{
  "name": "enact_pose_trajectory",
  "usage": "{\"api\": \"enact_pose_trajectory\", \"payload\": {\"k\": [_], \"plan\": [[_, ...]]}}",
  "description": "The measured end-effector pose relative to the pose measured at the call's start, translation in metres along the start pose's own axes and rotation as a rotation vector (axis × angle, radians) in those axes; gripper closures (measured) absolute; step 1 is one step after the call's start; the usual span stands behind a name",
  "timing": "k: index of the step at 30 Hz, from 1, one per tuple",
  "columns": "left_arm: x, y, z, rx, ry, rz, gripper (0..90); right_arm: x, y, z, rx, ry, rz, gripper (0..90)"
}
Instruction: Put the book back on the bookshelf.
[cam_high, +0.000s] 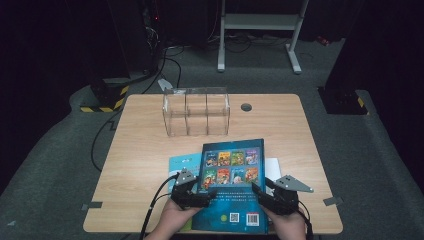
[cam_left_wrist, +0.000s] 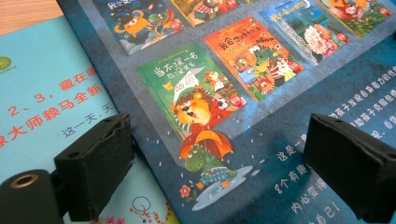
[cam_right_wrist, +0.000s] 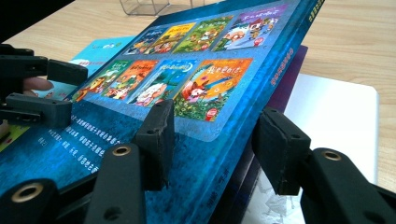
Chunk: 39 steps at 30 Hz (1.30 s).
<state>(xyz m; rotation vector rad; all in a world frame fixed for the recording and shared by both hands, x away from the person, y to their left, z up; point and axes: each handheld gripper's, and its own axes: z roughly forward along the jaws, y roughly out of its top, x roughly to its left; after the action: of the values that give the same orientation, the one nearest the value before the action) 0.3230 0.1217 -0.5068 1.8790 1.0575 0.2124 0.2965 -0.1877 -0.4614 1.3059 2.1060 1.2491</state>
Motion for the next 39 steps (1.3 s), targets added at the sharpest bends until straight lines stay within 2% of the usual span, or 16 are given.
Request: {"api": "enact_pose_trajectory", "payload": {"k": [5,12,24,30,39], "plan": [[0.003,0.0,0.0,-0.004,-0.016,-0.018,6.8,0.004,0.002,-0.004,-0.022,-0.007,-0.032,50.7],[0.004,0.0,0.0,-0.006,-0.028,-0.025,5.4,0.006,0.003,-0.007,-0.042,-0.008,-0.051,51.9],[0.005,0.001,-0.001,-0.007,-0.039,-0.034,4.5,0.005,0.004,-0.01,-0.055,0.005,-0.041,54.1],[0.007,0.001,-0.001,-0.009,-0.052,-0.046,3.4,0.008,0.004,-0.013,-0.074,0.0,-0.07,54.1],[0.012,0.003,0.0,-0.012,-0.09,-0.087,0.5,0.012,0.006,-0.016,-0.108,0.001,-0.106,54.1]]}}
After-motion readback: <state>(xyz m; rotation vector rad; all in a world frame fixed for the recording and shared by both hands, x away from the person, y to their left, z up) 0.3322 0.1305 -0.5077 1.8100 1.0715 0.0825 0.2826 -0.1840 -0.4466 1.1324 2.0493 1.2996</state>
